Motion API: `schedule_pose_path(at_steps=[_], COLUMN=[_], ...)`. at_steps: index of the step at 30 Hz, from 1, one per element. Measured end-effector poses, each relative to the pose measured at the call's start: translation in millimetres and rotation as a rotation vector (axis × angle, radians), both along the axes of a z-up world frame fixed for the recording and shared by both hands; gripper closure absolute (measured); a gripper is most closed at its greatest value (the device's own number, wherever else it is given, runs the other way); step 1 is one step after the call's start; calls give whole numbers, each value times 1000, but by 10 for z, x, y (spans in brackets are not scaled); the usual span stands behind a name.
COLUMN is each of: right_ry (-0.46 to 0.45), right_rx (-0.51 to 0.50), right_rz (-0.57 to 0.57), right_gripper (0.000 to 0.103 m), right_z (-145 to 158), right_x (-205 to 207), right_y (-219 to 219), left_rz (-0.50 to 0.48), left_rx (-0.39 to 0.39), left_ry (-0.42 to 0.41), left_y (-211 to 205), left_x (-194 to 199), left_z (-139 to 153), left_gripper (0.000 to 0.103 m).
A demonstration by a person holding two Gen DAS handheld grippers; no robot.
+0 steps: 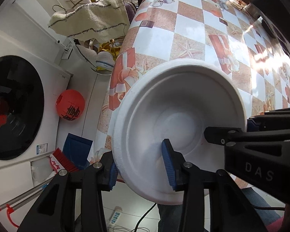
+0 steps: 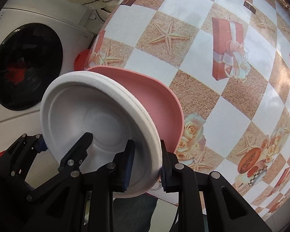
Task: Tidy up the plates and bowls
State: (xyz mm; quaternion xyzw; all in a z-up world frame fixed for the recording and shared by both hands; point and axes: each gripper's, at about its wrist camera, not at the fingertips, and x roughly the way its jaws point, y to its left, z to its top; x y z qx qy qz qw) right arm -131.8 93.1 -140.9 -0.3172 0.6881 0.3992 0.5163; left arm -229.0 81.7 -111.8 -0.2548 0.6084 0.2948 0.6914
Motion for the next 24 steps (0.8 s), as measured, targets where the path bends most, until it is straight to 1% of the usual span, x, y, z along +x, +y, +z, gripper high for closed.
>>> schedule_pose_path(at_steps=[1,2,3,4,5,6,8,9,10,11,14,16,19,22,24], right_ry=[2,-1,7,-3,-32,-70,-108,-115,-124,-136,-167,-186,-228,-249,-239], right_rx=[-3,0,22,37,45,48,90,103,112,117,100,114,122,138,124], right_rz=[5,11,15,24,39,58,95,107,112,112,100,79,72,52,58], right_gripper=[67,49,35,28,11,3,3,3,3,1,1,1,1,1,1], right_z=[-4,1,40,88,153,222,375,440,500,558,668,775,938,999,981], right_x=[-19,-83,-108,-134,-158,-176,-221,-234,-236,-232,-186,-132,-150,-192,-202], right_y=[11,37,41,46,53,57,66,58,50,31,-3,-54,-184,-247,-271], left_rz=[-1,-3,-5,-7,-7,-10,-19,-25,-36,-49,-94,-122,-144,-138,-149], left_rx=[7,13,21,26,30,34,60,76,94,108,136,137,113,60,75], left_ry=[-7,-18,-24,-25,-21,-12,-12,-14,-12,-11,-21,-32,-43,-54,-41], left_y=[-14,-18,-28,-31,-35,-44,-69,-92,-119,-145,-215,-258,-304,-328,-363], left_x=[-5,-17,-26,-34,-36,-37,-51,-61,-64,-68,-88,-101,-121,-117,-79], left_z=[15,37,68,98,128,162,262,322,383,441,611,718,843,889,896], left_gripper=[52,50,45,43,43,42,40,32,27,20,19,19,19,19,19])
